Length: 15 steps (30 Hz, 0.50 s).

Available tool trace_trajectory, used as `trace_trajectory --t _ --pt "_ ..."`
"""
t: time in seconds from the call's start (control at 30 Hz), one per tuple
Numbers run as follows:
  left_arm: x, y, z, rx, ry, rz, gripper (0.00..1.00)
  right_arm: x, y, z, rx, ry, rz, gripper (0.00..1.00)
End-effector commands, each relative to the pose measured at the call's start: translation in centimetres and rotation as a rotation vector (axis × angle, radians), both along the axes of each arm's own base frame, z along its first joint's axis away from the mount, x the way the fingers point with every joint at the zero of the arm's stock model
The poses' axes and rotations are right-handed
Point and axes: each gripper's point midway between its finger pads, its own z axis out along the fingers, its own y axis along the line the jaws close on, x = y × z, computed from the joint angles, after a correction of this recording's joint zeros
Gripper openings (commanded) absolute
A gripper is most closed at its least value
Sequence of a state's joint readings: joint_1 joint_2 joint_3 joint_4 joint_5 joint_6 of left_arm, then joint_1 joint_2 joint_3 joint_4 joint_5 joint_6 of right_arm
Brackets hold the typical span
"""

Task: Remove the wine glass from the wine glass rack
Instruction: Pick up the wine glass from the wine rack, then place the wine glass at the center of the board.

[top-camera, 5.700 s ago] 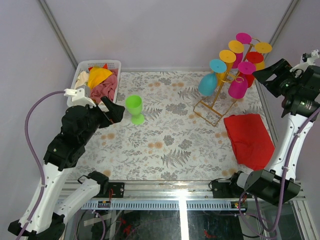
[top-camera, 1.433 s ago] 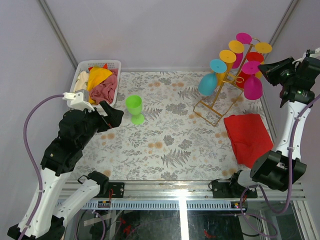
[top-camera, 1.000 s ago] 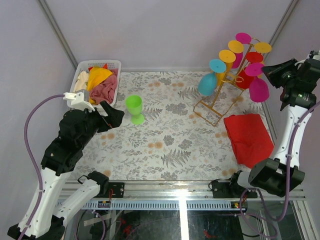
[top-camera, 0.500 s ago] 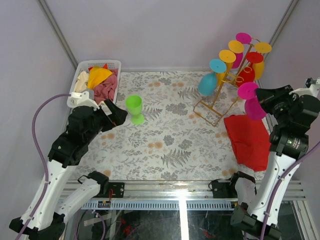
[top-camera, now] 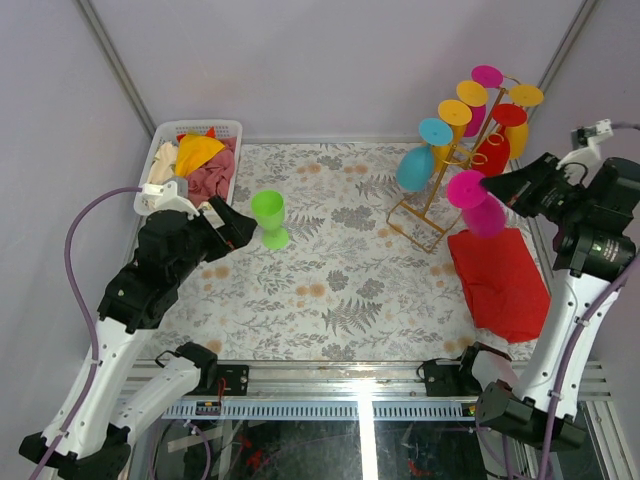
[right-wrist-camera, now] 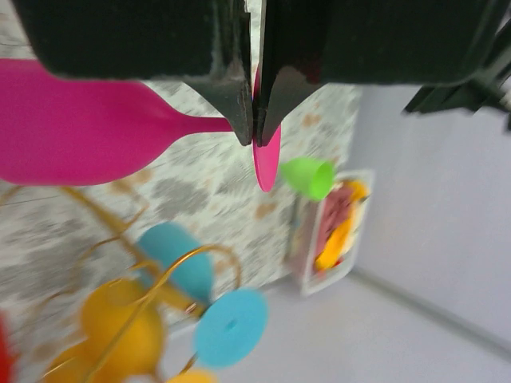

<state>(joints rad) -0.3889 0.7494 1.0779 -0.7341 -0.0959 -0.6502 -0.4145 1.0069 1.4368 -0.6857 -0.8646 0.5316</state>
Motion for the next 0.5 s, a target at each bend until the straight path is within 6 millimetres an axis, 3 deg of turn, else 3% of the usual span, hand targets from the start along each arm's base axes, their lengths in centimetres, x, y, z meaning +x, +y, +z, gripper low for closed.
trace_trajectory --t 0.0,0.23,0.47 --pt "0.8 -0.5 1.9 -0.051 -0.077 -0.004 1.0 -4.2 7.0 1.9 -0.006 -0.081 0.401 0.0" --pt "1.2 -3.2 1.8 -0.152 -0.069 -0.104 1.0 -4.9 11.3 -5.1 -0.23 0.148 0.552 0.0" --pt "0.2 -5.9 2.0 -0.183 -0.067 -0.277 1.0 -7.0 18.3 -4.7 -0.261 -0.049 0.771 0.0"
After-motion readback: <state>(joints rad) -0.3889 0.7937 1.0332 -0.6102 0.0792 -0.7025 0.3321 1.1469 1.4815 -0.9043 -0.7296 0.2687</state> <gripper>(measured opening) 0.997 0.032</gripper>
